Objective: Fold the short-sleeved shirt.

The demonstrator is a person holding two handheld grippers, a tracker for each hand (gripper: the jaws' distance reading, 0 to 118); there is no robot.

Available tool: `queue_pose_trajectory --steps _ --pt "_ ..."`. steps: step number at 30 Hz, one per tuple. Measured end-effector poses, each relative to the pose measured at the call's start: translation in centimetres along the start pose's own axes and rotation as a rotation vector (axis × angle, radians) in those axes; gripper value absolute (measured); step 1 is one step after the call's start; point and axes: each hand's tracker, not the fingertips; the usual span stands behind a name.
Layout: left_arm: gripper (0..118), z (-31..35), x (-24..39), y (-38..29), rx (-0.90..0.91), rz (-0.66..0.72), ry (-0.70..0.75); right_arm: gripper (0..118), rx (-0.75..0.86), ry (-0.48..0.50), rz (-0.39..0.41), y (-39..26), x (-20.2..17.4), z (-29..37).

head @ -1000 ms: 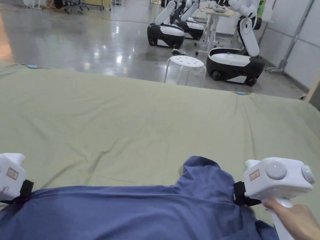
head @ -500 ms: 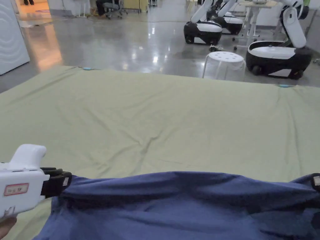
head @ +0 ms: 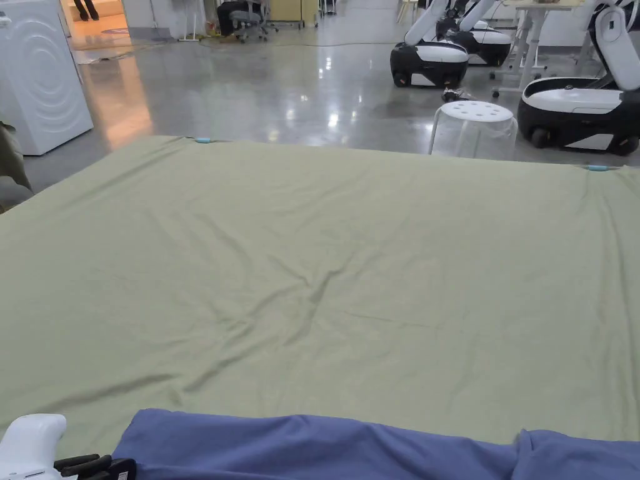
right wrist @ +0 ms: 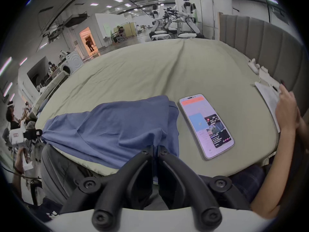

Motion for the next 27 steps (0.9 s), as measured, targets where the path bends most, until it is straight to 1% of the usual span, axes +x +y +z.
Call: queue_pose_trajectory --steps 1,2,3,4,5,6,7,8,9,10,11,12,14,16,18,19,21,22,24,26,27 --pt "5 -0.1 0.1 0.0 0.017 -0.011 -0.002 5 0.002 -0.004 0.002 -0.2 -0.1 -0.4" --pt "5 -0.1 0.1 0.0 0.021 -0.030 -0.005 5 0.007 -0.010 0.008 -0.1 -1.3 0.0" --pt "5 -0.3 0.5 0.0 0.013 -0.066 0.004 6 0.010 -0.017 0.021 -0.2 -1.4 -0.3" --pt "6 -0.1 0.7 0.0 0.024 -0.086 0.019 17 0.014 -0.023 0.028 -0.3 -1.6 -0.5" --pt "10 0.2 0.9 0.0 0.039 -0.109 0.027 28 0.025 -0.023 0.021 -0.3 -1.6 -0.5" --pt "22 0.9 1.3 0.0 0.068 -0.138 0.029 40 0.036 -0.014 -0.003 -0.7 0.5 -0.9" --pt "37 1.5 1.8 0.2 0.108 -0.191 0.078 61 0.053 0.015 -0.054 -0.4 0.8 -0.7" --pt "42 2.2 2.4 0.2 0.139 -0.228 0.068 67 0.065 0.045 -0.089 -0.2 1.0 -0.3" --pt "44 3.0 3.2 0.3 0.167 -0.260 0.120 68 0.085 0.072 -0.122 0.0 1.1 0.2" --pt "50 3.8 4.2 0.3 0.197 -0.296 0.179 74 0.125 0.089 -0.144 0.1 0.5 1.5" --pt "53 4.6 5.3 0.2 0.242 -0.321 0.203 81 0.164 0.101 -0.153 0.3 0.2 2.3" --pt "53 5.6 6.0 0.2 0.285 -0.330 0.205 80 0.207 0.106 -0.138 0.4 -0.3 3.3" --pt "53 7.8 7.7 0.1 0.393 -0.331 0.218 80 0.329 0.097 -0.052 0.5 -1.9 5.6" --pt "53 9.7 10.1 0.0 0.498 -0.352 0.231 80 0.446 0.049 0.087 0.6 -4.2 7.7" --pt "54 11.0 11.9 -0.1 0.565 -0.365 0.242 80 0.512 0.004 0.197 0.8 -6.4 8.6" --pt "53 11.4 12.9 -0.2 0.599 -0.365 0.238 80 0.531 -0.002 0.238 0.9 -7.5 8.8" --pt "54 12.0 14.3 -0.4 0.650 -0.332 0.215 80 0.548 -0.008 0.287 1.1 -9.4 8.6" --pt "53 12.1 14.9 -0.6 0.677 -0.296 0.188 80 0.561 -0.011 0.305 1.1 -11.2 8.5" --pt "53 12.3 15.4 -0.7 0.703 -0.260 0.101 79 0.587 0.003 0.320 0.9 -12.5 7.9" --pt "48 12.3 16.0 -0.7 0.702 -0.240 0.067 63 0.565 0.099 0.328 1.0 -13.4 7.4" --pt "38 12.2 16.0 -0.7 0.697 -0.242 0.084 49 0.547 0.132 0.325 1.0 -13.9 7.1"
